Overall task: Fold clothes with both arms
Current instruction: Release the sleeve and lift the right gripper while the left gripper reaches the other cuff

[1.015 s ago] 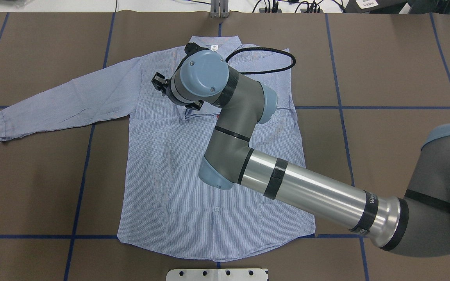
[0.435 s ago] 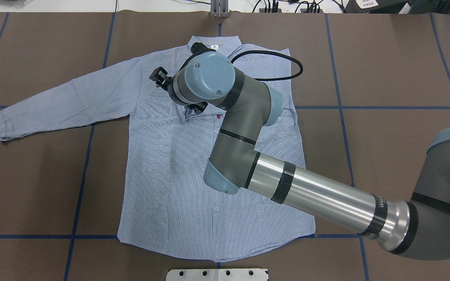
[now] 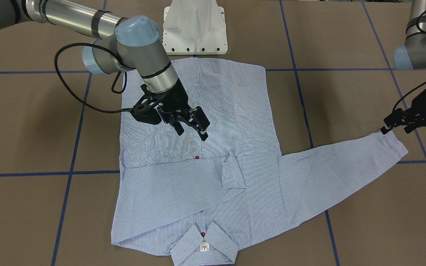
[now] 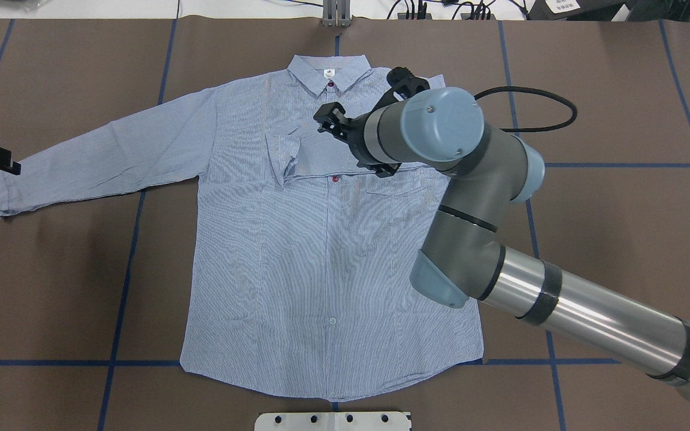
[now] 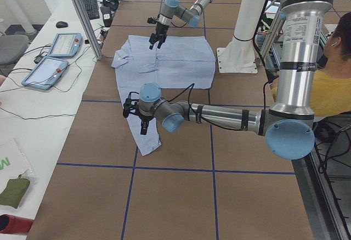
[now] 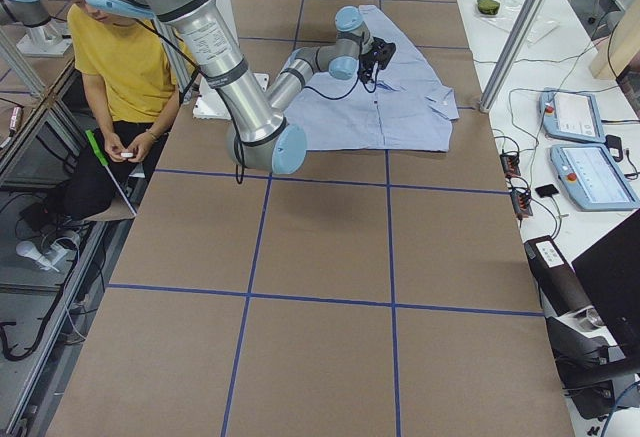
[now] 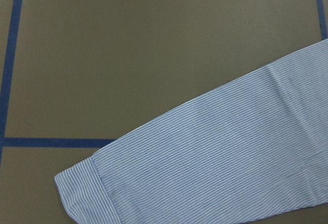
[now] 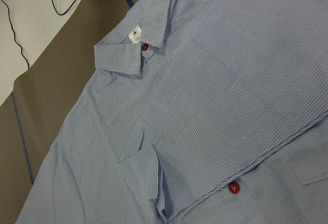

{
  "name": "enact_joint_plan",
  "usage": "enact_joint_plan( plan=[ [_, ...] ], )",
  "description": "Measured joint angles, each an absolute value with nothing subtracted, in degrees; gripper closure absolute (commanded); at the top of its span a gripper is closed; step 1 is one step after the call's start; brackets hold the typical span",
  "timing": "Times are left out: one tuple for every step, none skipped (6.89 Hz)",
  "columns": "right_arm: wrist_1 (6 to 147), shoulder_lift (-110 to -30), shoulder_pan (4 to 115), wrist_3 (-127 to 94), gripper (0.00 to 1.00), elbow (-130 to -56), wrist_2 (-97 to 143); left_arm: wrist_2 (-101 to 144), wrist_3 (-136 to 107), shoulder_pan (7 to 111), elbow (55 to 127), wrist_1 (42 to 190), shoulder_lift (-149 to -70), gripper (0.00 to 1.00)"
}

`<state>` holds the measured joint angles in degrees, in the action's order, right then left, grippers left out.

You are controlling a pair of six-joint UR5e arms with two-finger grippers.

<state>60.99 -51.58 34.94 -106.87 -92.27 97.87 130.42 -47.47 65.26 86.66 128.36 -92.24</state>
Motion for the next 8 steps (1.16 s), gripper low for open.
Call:
enact_joint_plan(
  plan=[
    [61.3,-54.6,36.6,-106.9,0.02,-95.7,99.2,129.9,-48.7,64.3,84.2,130.6,-92.1,0.17],
    [61.6,-56.0,37.7,-106.8,0.02,-97.2,100.1,129.7,-49.2,64.0,82.4,132.1,-91.9,0.22],
    [61.7,-56.5,38.2,-106.8,0.02,-97.7,100.4,129.6,-49.4,63.9,81.6,132.9,-91.2,0.25],
    [61.7,-56.7,38.3,-106.8,0.02,-97.9,100.5,129.6,-49.4,63.9,81.0,133.8,-90.3,0.3],
    [61.7,-56.7,38.4,-106.7,0.02,-98.0,100.5,129.6,-49.5,63.9,80.7,134.6,-89.7,0.31],
    [61.7,-56.8,38.4,-106.8,0.02,-98.1,100.5,129.6,-49.5,63.9,80.5,135.0,-89.4,0.31],
    [61.7,-56.9,38.5,-106.8,0.02,-98.2,100.5,129.6,-49.5,63.9,80.5,135.1,-89.4,0.31],
    [61.7,-57.0,38.5,-106.7,0.02,-98.1,100.4,129.6,-49.5,63.9,80.4,135.1,-89.4,0.31]
  ],
)
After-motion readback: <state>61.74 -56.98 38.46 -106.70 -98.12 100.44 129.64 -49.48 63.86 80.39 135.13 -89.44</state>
